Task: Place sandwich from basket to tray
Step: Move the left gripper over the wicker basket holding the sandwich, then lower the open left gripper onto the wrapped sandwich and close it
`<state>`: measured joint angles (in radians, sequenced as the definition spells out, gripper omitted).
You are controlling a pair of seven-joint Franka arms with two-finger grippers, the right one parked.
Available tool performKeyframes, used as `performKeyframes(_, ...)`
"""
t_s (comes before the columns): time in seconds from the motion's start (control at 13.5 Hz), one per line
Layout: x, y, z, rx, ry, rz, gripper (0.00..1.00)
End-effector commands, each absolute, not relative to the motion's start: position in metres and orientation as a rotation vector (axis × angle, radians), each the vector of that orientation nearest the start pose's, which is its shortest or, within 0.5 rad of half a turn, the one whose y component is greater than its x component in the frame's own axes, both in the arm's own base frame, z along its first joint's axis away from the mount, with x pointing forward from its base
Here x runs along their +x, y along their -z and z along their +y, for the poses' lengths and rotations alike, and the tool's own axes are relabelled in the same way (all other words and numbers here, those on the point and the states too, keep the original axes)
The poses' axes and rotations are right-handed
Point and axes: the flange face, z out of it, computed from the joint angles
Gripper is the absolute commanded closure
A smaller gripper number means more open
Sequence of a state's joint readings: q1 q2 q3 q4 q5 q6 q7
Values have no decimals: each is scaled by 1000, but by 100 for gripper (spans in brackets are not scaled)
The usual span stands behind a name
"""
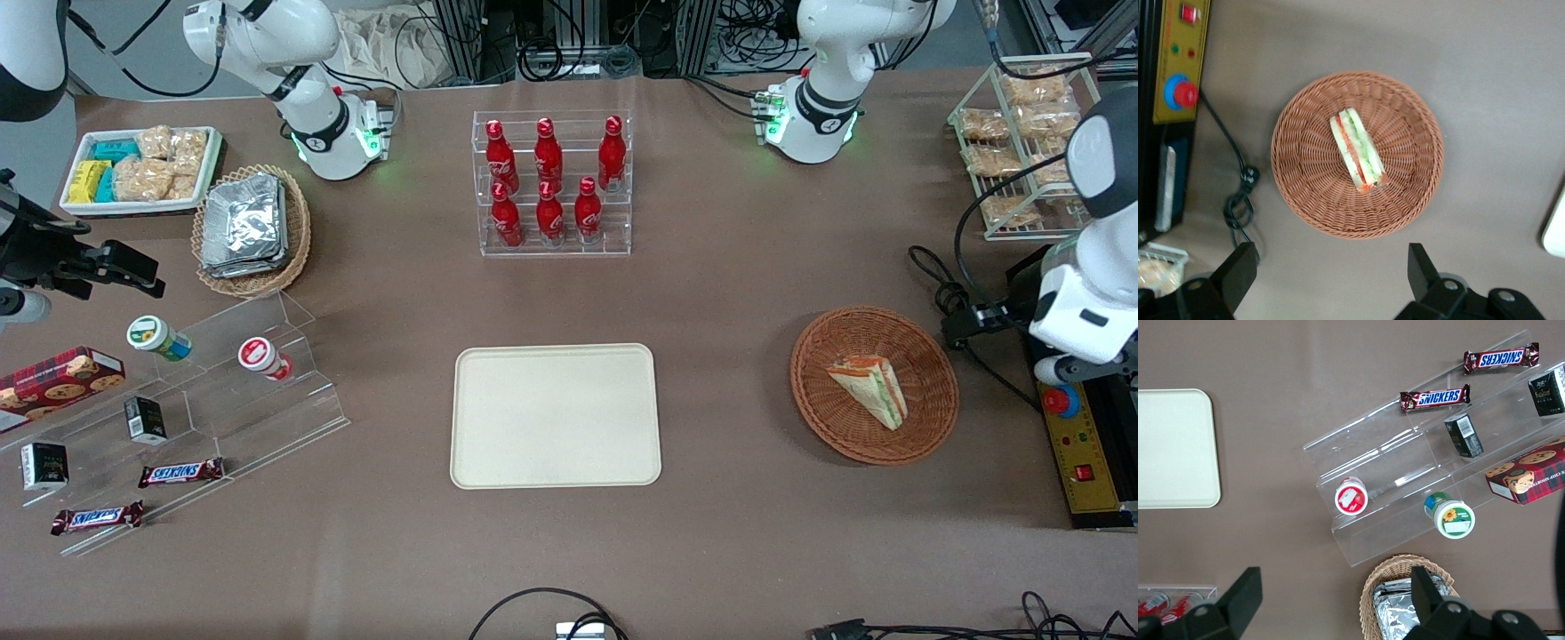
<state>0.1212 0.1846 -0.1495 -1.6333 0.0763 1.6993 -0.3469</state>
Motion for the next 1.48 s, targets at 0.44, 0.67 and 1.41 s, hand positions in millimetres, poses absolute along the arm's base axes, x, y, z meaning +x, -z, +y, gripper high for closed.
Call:
performKeyframes(0.44, 596, -342, -3, -2797, -77, -1330, 0)
performKeyframes(0.67, 596, -308, -1, -2730, -152, -1414, 0)
performKeyframes(1.41, 599, -272, -3, -2713, -163, -1459, 0)
